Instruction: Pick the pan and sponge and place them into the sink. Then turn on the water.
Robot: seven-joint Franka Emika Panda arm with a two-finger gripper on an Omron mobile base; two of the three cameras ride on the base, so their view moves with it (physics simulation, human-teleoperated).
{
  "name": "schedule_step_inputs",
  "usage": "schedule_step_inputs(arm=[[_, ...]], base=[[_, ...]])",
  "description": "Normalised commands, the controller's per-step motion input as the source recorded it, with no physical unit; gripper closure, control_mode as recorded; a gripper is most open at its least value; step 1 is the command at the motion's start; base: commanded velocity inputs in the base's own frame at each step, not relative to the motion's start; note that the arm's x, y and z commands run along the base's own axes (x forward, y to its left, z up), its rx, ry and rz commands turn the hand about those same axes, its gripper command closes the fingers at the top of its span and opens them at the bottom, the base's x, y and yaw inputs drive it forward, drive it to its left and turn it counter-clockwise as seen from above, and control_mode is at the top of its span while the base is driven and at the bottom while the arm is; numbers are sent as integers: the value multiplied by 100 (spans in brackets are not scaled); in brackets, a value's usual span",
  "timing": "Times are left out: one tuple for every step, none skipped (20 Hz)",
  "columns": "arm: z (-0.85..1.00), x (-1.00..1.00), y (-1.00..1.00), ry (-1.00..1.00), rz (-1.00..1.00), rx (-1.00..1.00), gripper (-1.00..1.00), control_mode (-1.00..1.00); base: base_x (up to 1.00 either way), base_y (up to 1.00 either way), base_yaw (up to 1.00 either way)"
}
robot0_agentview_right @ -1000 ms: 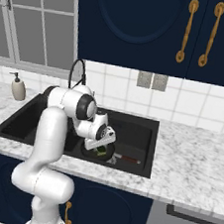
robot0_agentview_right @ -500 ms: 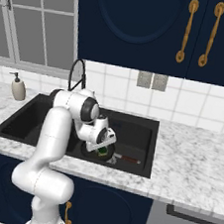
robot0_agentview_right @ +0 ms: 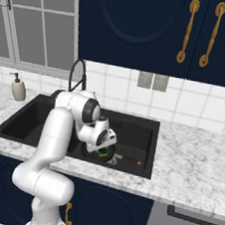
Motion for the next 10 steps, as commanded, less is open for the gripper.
schedule_step_inputs(arm=[[22, 0, -1, 0, 0, 0, -100, -100], [38, 0, 0, 0, 0, 0, -100, -100], [56, 0, 0, 4, 0, 0, -100, -100], [71, 0, 0, 6, -1, 0, -100, -100], [69, 0, 0, 5, -1, 0, -100, -100], [66, -2, 0, 1, -3, 0, -100, -100], [54, -9, 0, 0, -4, 0, -100, -100], [69, -14, 0, 0, -3, 0, -100, -100], [76, -16, 0, 0, -3, 0, -100, -100], [95, -22, 0, 0, -2, 2, -100, -100]], base=[[0, 0, 0], [0, 0, 0], [0, 0, 0], [0, 0, 0], [0, 0, 0], [0, 0, 0], [0, 0, 0], [0, 0, 0], [0, 0, 0], [0, 0, 0]])
